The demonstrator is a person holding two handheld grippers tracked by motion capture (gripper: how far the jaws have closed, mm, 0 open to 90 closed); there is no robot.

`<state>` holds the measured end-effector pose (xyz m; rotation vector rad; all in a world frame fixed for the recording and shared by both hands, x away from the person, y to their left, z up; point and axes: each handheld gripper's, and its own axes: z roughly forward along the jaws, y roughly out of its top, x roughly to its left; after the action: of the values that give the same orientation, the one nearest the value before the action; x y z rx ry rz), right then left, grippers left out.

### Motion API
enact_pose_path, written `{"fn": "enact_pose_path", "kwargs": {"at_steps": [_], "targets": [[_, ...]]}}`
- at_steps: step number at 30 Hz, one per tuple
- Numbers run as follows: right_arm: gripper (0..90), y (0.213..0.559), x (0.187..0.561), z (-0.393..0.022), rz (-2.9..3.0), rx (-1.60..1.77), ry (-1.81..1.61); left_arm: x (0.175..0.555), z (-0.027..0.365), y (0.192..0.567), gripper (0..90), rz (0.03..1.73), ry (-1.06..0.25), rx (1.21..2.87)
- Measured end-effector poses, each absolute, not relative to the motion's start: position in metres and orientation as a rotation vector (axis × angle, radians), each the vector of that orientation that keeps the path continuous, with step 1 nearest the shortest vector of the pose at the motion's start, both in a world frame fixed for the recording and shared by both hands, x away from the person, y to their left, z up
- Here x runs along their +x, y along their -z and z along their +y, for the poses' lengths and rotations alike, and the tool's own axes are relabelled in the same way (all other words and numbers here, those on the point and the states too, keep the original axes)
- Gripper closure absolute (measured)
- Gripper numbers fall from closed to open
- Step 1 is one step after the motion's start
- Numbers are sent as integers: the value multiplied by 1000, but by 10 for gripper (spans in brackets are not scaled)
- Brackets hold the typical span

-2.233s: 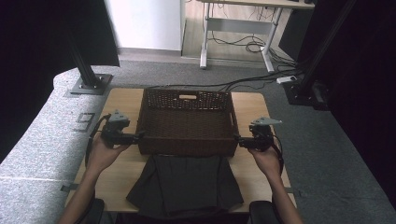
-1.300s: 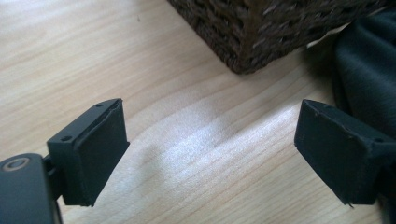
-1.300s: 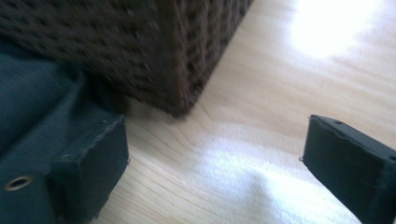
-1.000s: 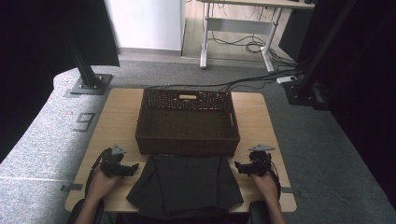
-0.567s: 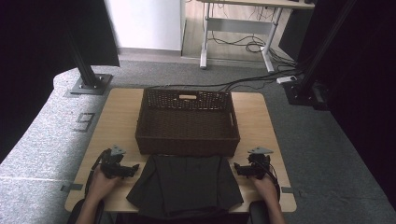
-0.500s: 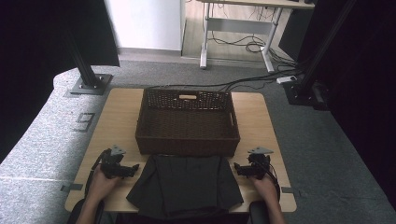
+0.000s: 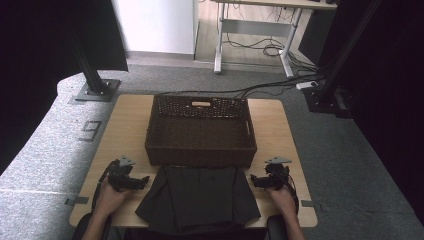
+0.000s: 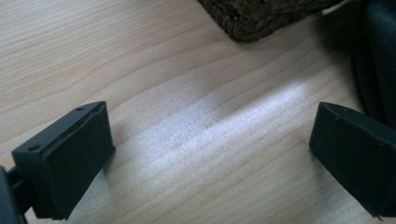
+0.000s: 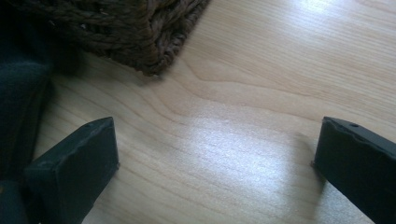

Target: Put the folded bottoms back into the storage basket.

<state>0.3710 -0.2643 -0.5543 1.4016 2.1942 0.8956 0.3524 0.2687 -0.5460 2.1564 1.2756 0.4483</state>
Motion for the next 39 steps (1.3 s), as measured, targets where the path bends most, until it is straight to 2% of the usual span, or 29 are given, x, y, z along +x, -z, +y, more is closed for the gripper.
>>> {"fn": "enact_pose_path", "kwargs": {"at_steps": [6,12,19,39], "targets": [[21,548,367,-263,2209,1405,-926,353,270,542,0,1277,-385,2151],[29,533,359,-256,2210,1377,-974,347,264,531,15,1244,-389,2128],[29,521,347,-240,2239,1325,-1016,342,243,516,25,1170,-394,2118],[1,507,337,-193,2336,1249,-1120,340,193,506,25,1079,-326,2138]]}}
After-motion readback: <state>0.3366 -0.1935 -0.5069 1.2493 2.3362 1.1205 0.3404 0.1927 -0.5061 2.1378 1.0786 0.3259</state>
